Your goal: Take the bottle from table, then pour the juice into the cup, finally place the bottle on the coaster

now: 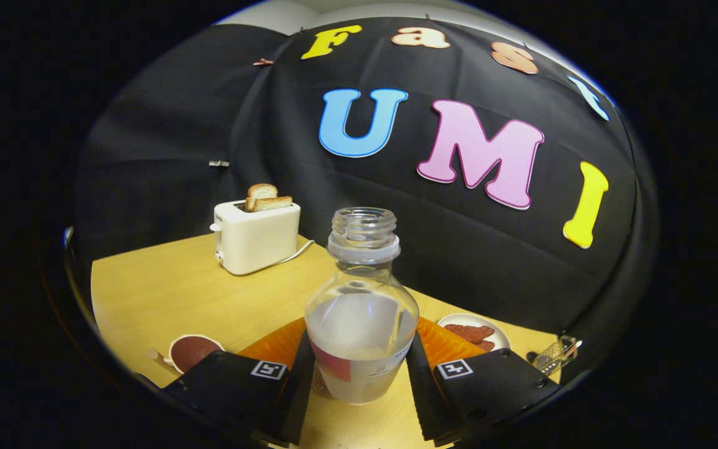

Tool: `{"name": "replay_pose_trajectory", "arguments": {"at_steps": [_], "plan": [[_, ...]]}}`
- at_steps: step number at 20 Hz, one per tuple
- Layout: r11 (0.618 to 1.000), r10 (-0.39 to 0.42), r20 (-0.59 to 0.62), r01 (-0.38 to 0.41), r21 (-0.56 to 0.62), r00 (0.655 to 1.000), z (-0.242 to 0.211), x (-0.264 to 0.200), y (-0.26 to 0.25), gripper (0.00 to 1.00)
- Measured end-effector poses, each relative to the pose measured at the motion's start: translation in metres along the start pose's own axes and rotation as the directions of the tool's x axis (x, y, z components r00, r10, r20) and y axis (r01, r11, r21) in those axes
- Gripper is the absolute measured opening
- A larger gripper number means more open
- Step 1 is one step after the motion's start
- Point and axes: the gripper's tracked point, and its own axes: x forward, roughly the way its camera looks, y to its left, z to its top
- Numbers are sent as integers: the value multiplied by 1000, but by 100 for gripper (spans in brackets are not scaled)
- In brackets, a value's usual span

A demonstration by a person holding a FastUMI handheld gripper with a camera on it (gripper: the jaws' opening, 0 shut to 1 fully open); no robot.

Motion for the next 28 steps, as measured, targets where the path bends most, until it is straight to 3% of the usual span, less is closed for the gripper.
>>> {"name": "replay_pose_trajectory", "arguments": {"at_steps": [5, 10, 23, 27, 28], "plan": [[990, 46, 57, -53, 129, 997, -20, 27, -1, 72], [981, 25, 44, -33, 189, 999, -45, 53, -8, 72], [987, 55, 28, -59, 150, 998, -60, 65, -2, 75], [973, 73, 10, -74, 218, 997, -59, 62, -2, 80], [972, 62, 3, -61, 226, 998, -59, 61, -5, 90]]}}
